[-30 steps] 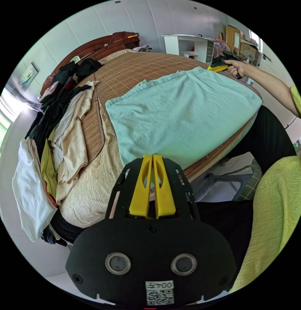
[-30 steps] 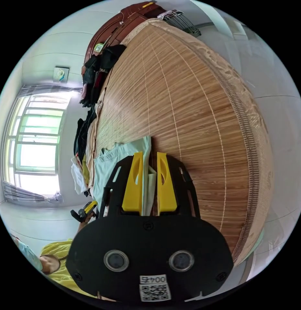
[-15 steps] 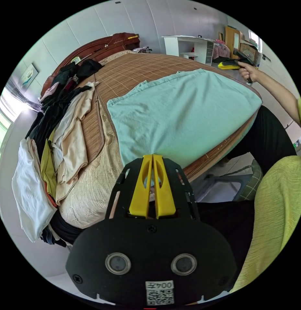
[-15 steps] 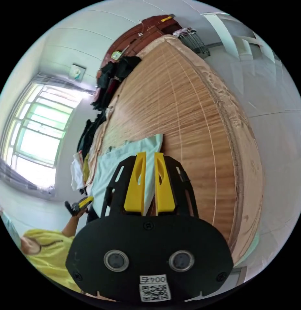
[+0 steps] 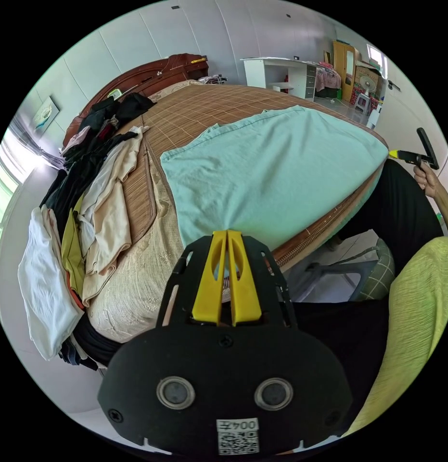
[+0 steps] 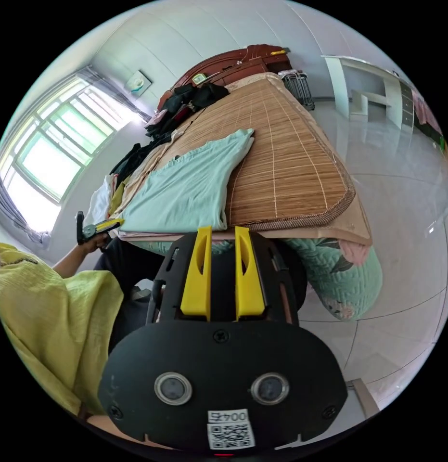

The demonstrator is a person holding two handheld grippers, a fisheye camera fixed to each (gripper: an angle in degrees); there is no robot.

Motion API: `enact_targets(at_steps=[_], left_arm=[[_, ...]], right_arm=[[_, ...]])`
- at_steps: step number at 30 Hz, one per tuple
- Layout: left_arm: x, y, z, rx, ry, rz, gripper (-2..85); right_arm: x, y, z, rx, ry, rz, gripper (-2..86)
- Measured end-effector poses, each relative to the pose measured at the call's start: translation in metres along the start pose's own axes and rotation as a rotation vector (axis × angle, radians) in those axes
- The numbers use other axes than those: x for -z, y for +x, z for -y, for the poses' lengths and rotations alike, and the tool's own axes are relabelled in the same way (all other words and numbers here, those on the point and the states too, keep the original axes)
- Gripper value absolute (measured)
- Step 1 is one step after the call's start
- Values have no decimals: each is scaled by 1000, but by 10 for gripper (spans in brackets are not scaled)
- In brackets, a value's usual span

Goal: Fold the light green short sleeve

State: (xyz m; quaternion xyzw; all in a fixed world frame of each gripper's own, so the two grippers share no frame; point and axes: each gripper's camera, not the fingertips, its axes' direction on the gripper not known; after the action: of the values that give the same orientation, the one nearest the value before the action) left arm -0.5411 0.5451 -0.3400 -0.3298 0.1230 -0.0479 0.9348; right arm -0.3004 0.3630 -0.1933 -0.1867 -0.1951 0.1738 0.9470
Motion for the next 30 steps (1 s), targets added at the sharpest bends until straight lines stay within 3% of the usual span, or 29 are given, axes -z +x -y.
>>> enact_targets(at_steps=[8,12,18,24,30], left_arm=[[15,8,1,-3,2,19,4],[24,8,2,-1,2,8,5],[45,11,1,-31,3,40,16],[81,12,-35,-104,-35,115,58],[105,-11,-63,-17,11,61,76]], right_arm=[[-17,-17,-6,104,-31,-1,63],[-23,-34,-11,150,-68,-103,22],[-31,-32,-27,39,-74,-86,35],[-7,-58,-45,-82,134,-166,50],[-39,-78,-41,-59,39,-267,86]])
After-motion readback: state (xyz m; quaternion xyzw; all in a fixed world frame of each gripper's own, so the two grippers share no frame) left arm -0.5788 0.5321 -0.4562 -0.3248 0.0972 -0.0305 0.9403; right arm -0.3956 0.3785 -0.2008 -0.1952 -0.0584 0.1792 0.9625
